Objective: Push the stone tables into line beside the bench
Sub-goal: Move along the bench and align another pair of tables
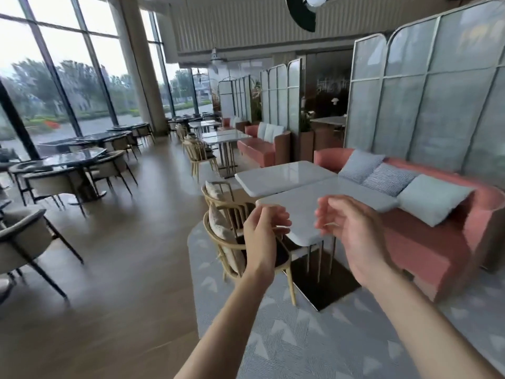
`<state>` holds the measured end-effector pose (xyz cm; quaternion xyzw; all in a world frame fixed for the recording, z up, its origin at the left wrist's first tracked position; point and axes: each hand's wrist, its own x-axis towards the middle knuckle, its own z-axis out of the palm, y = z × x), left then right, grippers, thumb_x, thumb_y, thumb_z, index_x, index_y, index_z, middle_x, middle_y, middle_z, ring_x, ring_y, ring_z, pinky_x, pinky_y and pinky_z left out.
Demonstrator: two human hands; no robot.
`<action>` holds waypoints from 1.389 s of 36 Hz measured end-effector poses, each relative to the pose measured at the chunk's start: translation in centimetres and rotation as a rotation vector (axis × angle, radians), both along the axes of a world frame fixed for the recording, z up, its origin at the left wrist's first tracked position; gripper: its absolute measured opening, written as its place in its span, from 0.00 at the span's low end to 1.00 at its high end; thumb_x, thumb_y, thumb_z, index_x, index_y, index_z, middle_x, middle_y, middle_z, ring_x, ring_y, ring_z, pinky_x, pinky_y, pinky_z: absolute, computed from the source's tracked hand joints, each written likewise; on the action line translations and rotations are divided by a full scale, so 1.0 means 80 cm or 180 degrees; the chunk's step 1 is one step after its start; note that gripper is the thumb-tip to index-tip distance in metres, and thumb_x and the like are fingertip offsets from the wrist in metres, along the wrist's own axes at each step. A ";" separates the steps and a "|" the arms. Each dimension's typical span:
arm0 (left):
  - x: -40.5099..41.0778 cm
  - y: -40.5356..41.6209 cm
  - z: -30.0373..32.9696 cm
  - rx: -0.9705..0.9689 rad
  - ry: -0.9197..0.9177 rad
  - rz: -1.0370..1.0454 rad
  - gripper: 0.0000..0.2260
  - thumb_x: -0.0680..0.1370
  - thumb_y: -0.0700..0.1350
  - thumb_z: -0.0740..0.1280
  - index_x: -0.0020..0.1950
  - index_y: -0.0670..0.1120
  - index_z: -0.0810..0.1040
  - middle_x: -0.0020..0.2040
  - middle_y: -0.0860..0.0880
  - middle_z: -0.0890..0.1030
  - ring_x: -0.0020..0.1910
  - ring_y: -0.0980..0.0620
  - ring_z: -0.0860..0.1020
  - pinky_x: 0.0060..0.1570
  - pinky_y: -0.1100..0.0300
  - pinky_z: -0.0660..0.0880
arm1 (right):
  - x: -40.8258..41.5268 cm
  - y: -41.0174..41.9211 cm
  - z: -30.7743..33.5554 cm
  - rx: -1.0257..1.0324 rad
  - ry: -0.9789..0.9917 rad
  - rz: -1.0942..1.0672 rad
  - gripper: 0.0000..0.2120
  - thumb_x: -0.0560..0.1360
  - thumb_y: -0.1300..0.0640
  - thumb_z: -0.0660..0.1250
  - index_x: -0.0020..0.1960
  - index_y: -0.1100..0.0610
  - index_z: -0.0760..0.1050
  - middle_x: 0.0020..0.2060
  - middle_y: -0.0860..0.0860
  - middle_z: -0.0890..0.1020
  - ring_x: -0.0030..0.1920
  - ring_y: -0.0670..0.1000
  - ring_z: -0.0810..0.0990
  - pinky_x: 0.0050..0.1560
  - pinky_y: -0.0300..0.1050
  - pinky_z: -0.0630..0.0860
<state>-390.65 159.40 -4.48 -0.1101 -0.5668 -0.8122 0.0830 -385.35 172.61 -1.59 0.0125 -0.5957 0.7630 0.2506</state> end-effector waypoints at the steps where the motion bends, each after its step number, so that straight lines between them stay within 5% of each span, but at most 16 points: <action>1: -0.021 0.017 -0.001 -0.0013 -0.0060 0.0065 0.11 0.79 0.39 0.60 0.42 0.38 0.81 0.39 0.41 0.82 0.38 0.47 0.80 0.41 0.55 0.78 | -0.026 0.019 -0.001 -0.0015 -0.0063 0.0045 0.13 0.78 0.63 0.61 0.40 0.57 0.81 0.33 0.54 0.82 0.32 0.51 0.78 0.34 0.43 0.74; 11: -0.238 0.172 -0.009 -0.0137 -0.0314 0.0491 0.09 0.77 0.39 0.62 0.43 0.38 0.80 0.38 0.43 0.82 0.36 0.50 0.80 0.40 0.57 0.80 | -0.252 0.192 -0.008 0.0131 -0.0265 0.0282 0.14 0.78 0.63 0.62 0.38 0.55 0.82 0.34 0.56 0.82 0.32 0.53 0.79 0.32 0.41 0.75; 24: -0.580 0.437 -0.133 0.0041 -0.0889 0.0559 0.10 0.78 0.38 0.61 0.43 0.39 0.81 0.36 0.44 0.82 0.37 0.47 0.80 0.40 0.54 0.78 | -0.592 0.421 -0.095 0.0863 -0.1008 0.0346 0.08 0.77 0.60 0.65 0.43 0.60 0.81 0.33 0.53 0.82 0.33 0.51 0.79 0.33 0.42 0.74; 31: -0.691 0.482 -0.206 -0.0282 -0.1491 0.0891 0.09 0.78 0.38 0.61 0.41 0.40 0.79 0.36 0.43 0.80 0.37 0.46 0.78 0.38 0.55 0.76 | -0.732 0.487 -0.154 0.1048 -0.1547 0.0582 0.08 0.77 0.61 0.66 0.45 0.64 0.80 0.32 0.52 0.82 0.30 0.49 0.78 0.31 0.40 0.73; 38: -0.757 0.473 -0.321 -0.1483 -0.1918 0.1159 0.08 0.79 0.43 0.64 0.47 0.44 0.82 0.46 0.47 0.83 0.47 0.49 0.79 0.46 0.56 0.72 | -0.862 0.537 -0.288 0.1853 -0.2182 0.0924 0.08 0.75 0.60 0.67 0.37 0.56 0.79 0.32 0.51 0.82 0.33 0.51 0.80 0.36 0.44 0.75; 40: -0.771 0.470 -0.358 -0.2023 -0.1997 0.1194 0.08 0.80 0.44 0.64 0.52 0.45 0.83 0.52 0.46 0.82 0.51 0.50 0.79 0.49 0.59 0.71 | -0.894 0.551 -0.334 0.2258 -0.2391 0.1128 0.06 0.75 0.57 0.67 0.41 0.55 0.81 0.35 0.50 0.83 0.40 0.53 0.82 0.44 0.48 0.77; 44: -0.790 0.470 -0.429 -0.3101 -0.2138 0.1002 0.14 0.81 0.46 0.63 0.65 0.47 0.78 0.68 0.45 0.74 0.69 0.47 0.72 0.67 0.56 0.66 | -0.932 0.574 -0.418 0.3180 -0.2571 0.1624 0.07 0.77 0.54 0.66 0.53 0.52 0.79 0.53 0.51 0.84 0.57 0.54 0.81 0.50 0.42 0.72; 50: -0.804 0.474 -0.510 -0.4400 -0.2325 0.0798 0.23 0.82 0.56 0.58 0.77 0.51 0.64 0.79 0.51 0.60 0.76 0.48 0.61 0.74 0.55 0.56 | -0.949 0.599 -0.532 0.4965 -0.2146 0.2226 0.24 0.79 0.46 0.61 0.73 0.51 0.65 0.73 0.49 0.65 0.72 0.52 0.65 0.69 0.45 0.63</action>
